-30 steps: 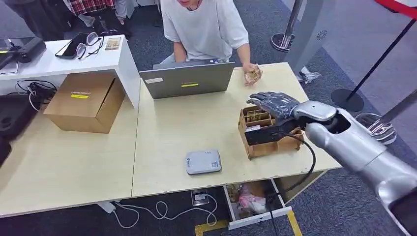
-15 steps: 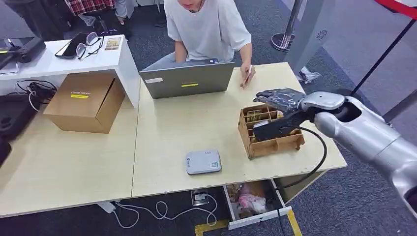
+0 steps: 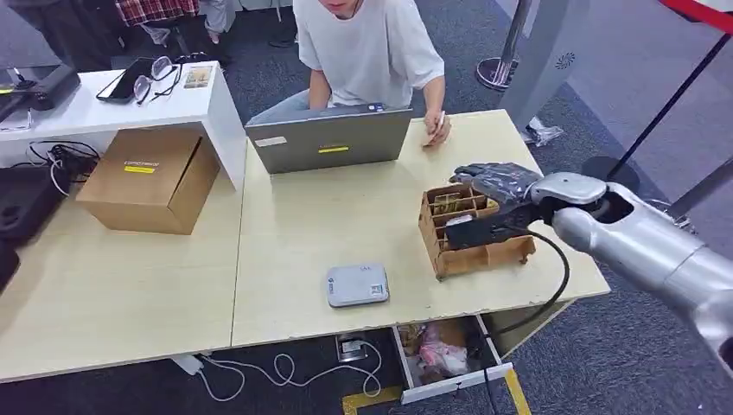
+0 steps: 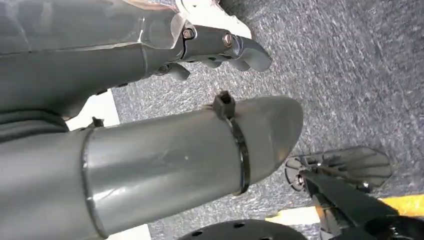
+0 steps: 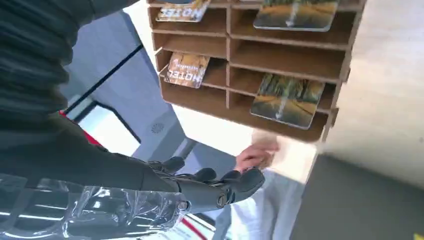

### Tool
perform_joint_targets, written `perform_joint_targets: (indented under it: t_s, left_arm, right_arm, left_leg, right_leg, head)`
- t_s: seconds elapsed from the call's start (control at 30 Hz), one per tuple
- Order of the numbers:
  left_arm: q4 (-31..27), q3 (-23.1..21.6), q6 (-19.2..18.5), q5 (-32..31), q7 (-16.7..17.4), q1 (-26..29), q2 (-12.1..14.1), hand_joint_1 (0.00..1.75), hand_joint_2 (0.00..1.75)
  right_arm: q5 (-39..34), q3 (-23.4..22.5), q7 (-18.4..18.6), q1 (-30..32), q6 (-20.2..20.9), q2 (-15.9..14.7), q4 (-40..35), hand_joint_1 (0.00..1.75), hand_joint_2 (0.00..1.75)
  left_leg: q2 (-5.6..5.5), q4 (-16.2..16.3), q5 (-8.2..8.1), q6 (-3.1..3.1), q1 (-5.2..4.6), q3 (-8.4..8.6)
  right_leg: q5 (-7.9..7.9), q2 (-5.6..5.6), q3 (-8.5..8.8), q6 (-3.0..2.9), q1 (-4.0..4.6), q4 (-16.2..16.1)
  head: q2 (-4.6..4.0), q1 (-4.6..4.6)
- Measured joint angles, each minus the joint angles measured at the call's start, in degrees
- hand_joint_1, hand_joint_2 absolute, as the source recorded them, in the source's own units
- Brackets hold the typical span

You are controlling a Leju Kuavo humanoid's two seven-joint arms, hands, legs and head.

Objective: Pass the card to the sensor for recognition and then transmit it.

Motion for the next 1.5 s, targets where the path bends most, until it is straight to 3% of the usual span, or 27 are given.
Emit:
perform_joint_targets:
  t_s: [0.1, 0.27, 0.33, 0.63, 1.13, 1.5]
  left_arm:
    - [0.0, 0.0, 0.7, 0.3, -0.1, 0.1, 0.1, 0.0, 0.0]
    - [0.0, 0.0, 1.2, 0.4, -0.1, 0.2, 0.1, 0.0, 0.0]
    - [0.0, 0.3, 3.2, 0.6, -0.4, 0.2, -0.7, 0.0, 0.0]
    - [0.0, 0.3, 3.1, -0.1, -0.6, 0.2, -0.7, 0.0, 0.0]
    - [0.0, 0.3, 3.1, -0.6, -0.4, 0.1, -0.7, 0.0, 0.0]
    - [0.0, 0.3, 3.1, -0.6, -0.3, 0.1, -0.7, 0.0, 0.0]
  right_arm:
    - [-0.5, -0.7, 1.2, 3.3, -3.6, -0.1, -0.4, 0.0, 1.75]
    - [-0.6, -1.0, 1.4, 4.2, -4.0, -0.2, -0.6, 0.0, 1.75]
    - [-1.1, -3.4, 2.5, 8.7, -5.3, -1.3, -2.3, 0.0, 1.75]
    - [0.0, -9.9, 3.9, 17.3, -6.5, -2.0, -5.2, 0.0, 1.75]
    - [2.3, -13.7, 4.0, 20.2, -4.8, -3.3, -7.3, 0.0, 1.75]
    - [5.8, -14.2, 2.8, 17.5, -3.2, -2.6, -6.9, 0.0, 1.75]
  left_leg:
    - [-0.03, 0.0, 0.0, 0.0, 0.0, -0.01]
    - [-0.03, 0.0, 0.0, 0.0, -0.01, -0.01]
    - [-0.02, 0.0, -0.05, 0.07, -0.03, -0.02]
    - [0.0, 0.0, -0.06, 0.08, -0.02, -0.03]
    - [0.0, 0.0, -0.06, 0.08, -0.03, -0.04]
    - [0.0, 0.0, -0.05, 0.08, -0.02, -0.07]
  right_leg:
    - [-0.02, -0.02, 0.0, 0.03, 0.0, 0.0]
    - [-0.02, -0.03, 0.0, 0.03, 0.0, 0.0]
    - [-0.04, -0.03, 0.0, 0.05, -0.02, 0.0]
    - [-0.04, -0.02, -0.01, 0.06, -0.02, 0.0]
    - [-0.04, -0.02, -0.01, 0.06, -0.03, 0.0]
    - [-0.04, -0.03, -0.01, 0.06, -0.04, 0.0]
  head:
    - [0.0, 0.0]
    - [0.0, 0.0]
    - [0.0, 0.0]
    - [0.0, 0.0]
    - [0.0, 0.0]
    - [0.0, -0.02]
